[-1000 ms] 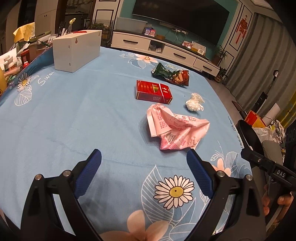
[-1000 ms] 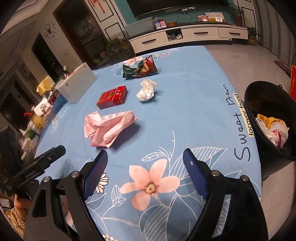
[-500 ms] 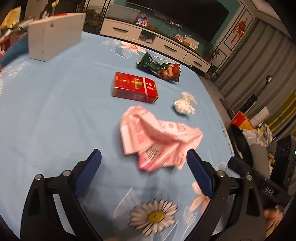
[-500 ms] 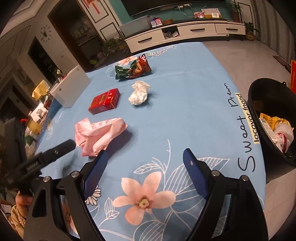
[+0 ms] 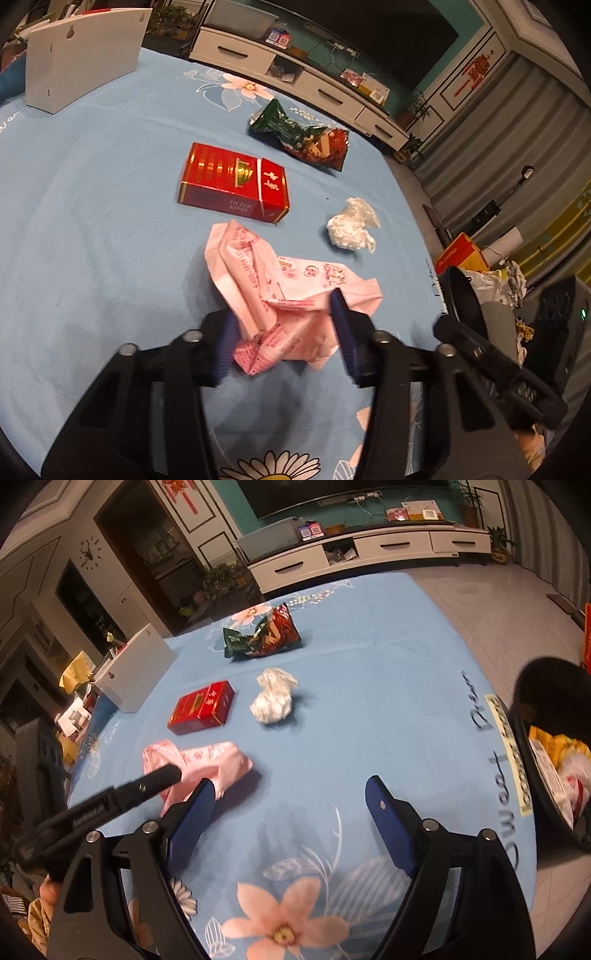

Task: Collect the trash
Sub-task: 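Grasp the pink tissue packet with the left tool while the right tool grasps the crumpled white tissue, then carry the pink packet and white tissue together over the black bin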

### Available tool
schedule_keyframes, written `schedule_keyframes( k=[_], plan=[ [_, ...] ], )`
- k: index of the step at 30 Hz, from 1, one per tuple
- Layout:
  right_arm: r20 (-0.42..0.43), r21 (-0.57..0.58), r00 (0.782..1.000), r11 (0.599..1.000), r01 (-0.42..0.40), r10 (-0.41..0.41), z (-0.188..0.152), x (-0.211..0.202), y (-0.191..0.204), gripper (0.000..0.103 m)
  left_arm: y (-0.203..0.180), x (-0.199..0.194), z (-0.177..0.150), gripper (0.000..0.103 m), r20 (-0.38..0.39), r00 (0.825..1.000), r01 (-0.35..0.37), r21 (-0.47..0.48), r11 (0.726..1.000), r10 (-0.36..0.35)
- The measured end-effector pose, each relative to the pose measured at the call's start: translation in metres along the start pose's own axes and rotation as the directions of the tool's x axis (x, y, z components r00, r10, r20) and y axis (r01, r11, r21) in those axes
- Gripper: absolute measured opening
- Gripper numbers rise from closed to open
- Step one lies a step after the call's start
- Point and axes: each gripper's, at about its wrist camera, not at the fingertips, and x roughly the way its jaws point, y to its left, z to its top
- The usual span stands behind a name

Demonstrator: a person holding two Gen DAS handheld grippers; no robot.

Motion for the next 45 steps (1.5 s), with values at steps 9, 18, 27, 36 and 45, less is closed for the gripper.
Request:
schedule_keyframes(
  k=[9, 18, 27, 36, 45],
  plan=[
    [-0.019, -0.089, 0.999, 0.996, 0.024, -0.026, 0.041, 0.054, 0.023, 0.078, 0.026, -0.05, 0.004, 0.016, 0.107, 0.994, -0.028, -0.015, 1.0, 0.029],
    [-0.075, -0.121, 0.993, 0.989, 0.08, -0.089, 0.061, 0.104, 0.032, 0.045, 0.033, -0.057, 0.006, 0.015, 0.119, 0.993, -0.026, -0.012, 1.0, 0.027],
    [-0.013, -0.172, 0.998, 0.984, 0.052, -0.055, 0.035, 0.055, 0.041, 0.019, 0.028, -0.058, 0.001, 0.015, 0.115, 0.993, -0.03, 0.002, 1.0, 0.029],
    [0.0, -0.127, 1.0, 0.992, 0.005, -0.005, -0.015, -0.013, 0.032, 0.019, 0.012, -0.07, -0.013, 0.015, 0.117, 0.992, -0.044, 0.051, 0.998, 0.038],
    [0.007, -0.112, 1.0, 0.994, -0.008, 0.009, -0.043, -0.051, 0.03, 0.019, -0.012, -0.091, -0.029, 0.015, 0.131, 0.991, -0.045, 0.103, 0.994, 0.031]
  ],
)
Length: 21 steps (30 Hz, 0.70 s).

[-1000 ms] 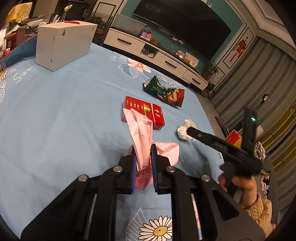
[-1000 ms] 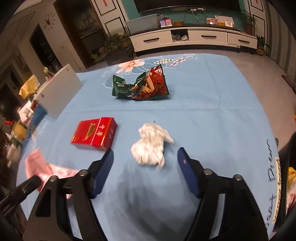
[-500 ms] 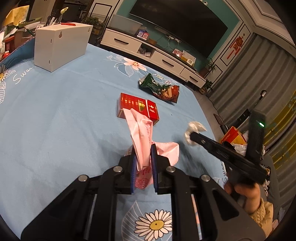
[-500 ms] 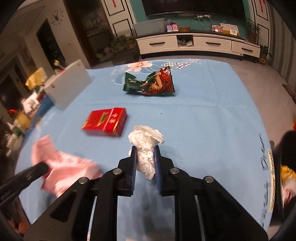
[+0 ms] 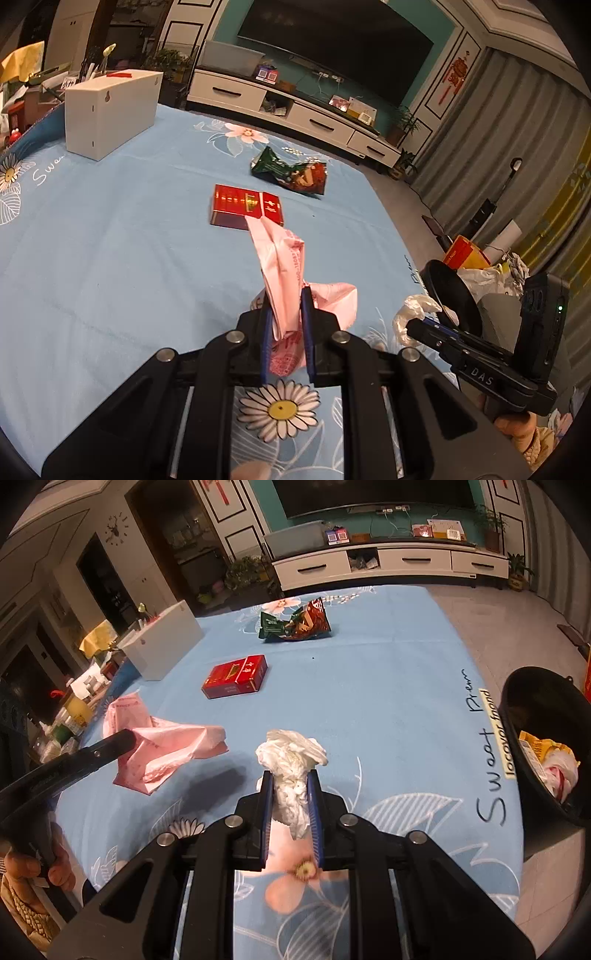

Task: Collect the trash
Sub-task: 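Carry the pink packet and white tissue together over the black bin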

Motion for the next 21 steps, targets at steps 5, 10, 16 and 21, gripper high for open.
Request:
schedule_keyframes(
  k=[5, 10, 16, 21],
  plan=[
    [0.04, 0.007, 0.999, 1.0, -0.014, 0.014, 0.0, -0.019, 0.0, 0.019, -0.014, -0.01, -0.002, 0.015, 0.009, 1.0, 0.004, 0.033, 0.999, -0.005],
    [0.087, 0.02, 0.996, 1.0, -0.023, 0.021, 0.001, -0.039, -0.005, 0.019, -0.03, -0.018, -0.004, 0.015, 0.018, 1.0, 0.012, 0.072, 0.997, -0.013],
    [0.132, 0.039, 0.991, 0.999, -0.019, 0.013, 0.001, -0.06, -0.017, 0.019, -0.047, -0.022, -0.004, 0.015, 0.019, 1.0, 0.018, 0.113, 0.993, -0.02],
    [0.164, 0.072, 0.986, 0.997, -0.005, -0.006, 0.001, -0.073, -0.032, 0.019, -0.062, -0.018, -0.005, 0.015, 0.013, 1.0, 0.024, 0.149, 0.989, -0.026]
  ],
)
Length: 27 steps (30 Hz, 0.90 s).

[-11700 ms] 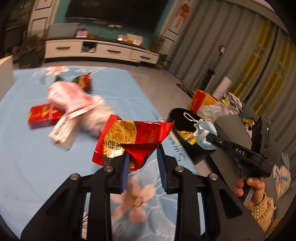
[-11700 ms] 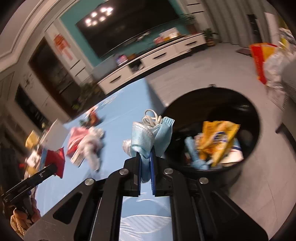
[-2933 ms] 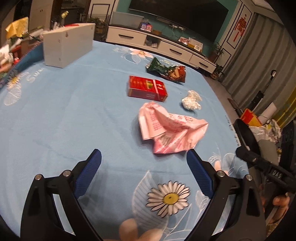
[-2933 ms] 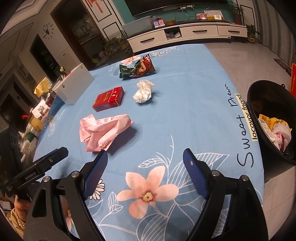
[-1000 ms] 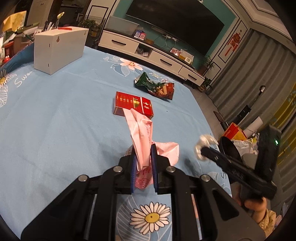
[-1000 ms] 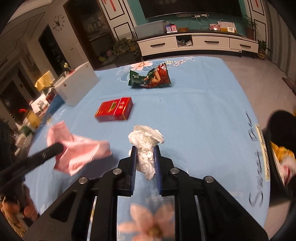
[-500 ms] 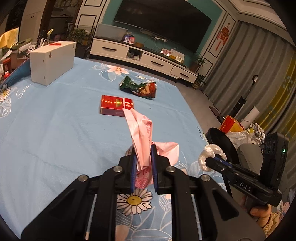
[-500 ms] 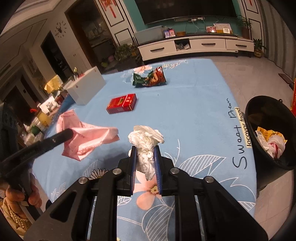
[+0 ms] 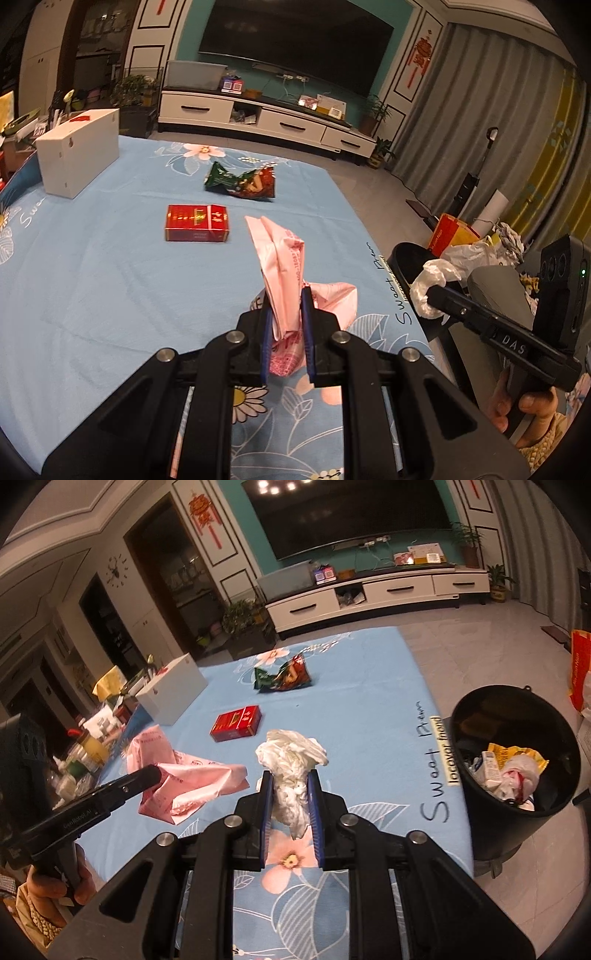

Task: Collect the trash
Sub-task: 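Carry the pink packet and white tissue together over the black bin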

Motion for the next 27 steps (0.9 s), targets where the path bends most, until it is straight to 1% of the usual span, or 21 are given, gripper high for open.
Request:
schedule_keyframes(
  k=[7, 17, 27],
  plan=[
    [0.039, 0.045, 0.999, 0.999, 0.027, -0.029, 0.002, -0.016, -0.024, 0.019, -0.021, 0.009, 0.007, 0.015, -0.005, 1.0, 0.013, 0.047, 0.999, -0.012],
    [0.072, 0.12, 0.995, 0.991, 0.059, -0.068, 0.002, -0.025, -0.06, 0.02, -0.062, 0.029, 0.019, 0.015, -0.013, 0.999, 0.04, 0.134, 0.99, -0.038],
    [0.097, 0.2, 0.989, 0.975, 0.094, -0.115, -0.001, -0.036, -0.1, 0.02, -0.115, 0.055, 0.031, 0.015, -0.025, 0.996, 0.084, 0.239, 0.967, -0.08]
  ],
)
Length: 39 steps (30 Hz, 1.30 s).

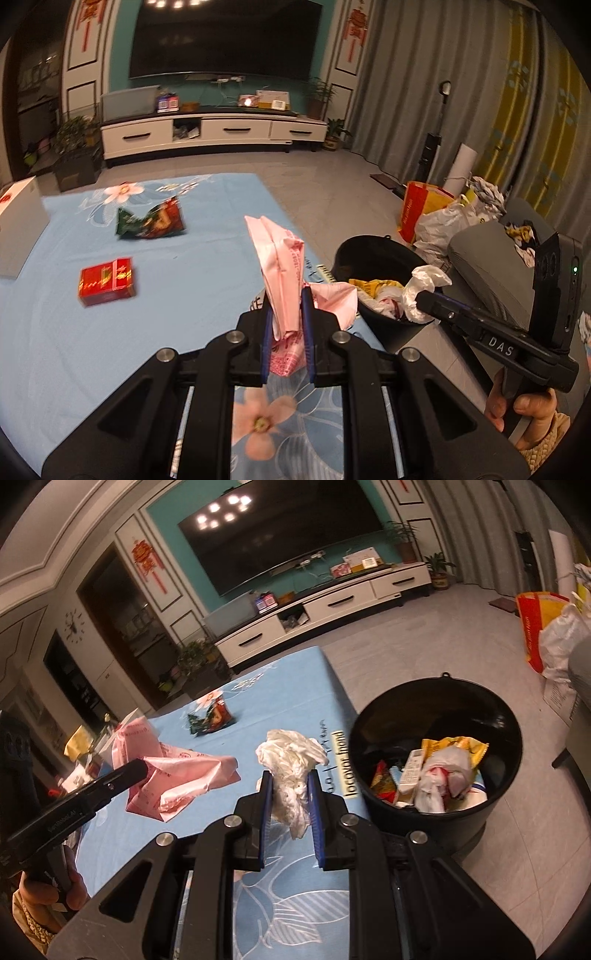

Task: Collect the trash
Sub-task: 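Carry the pink packet and white tissue together over the black bin, then lower both tools into the bin and open them to drop the tissues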

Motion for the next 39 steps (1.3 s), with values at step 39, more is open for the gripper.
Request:
schedule_keyframes(
  k=[39],
  plan=[
    [0.004, 0.161, 0.973, 0.96, 0.227, -0.231, 0.018, 0.035, -0.11, 0.021, -0.122, 0.161, 0.032, 0.018, -0.117, 0.991, 0.092, 0.241, 0.966, -0.065]
  ],
)
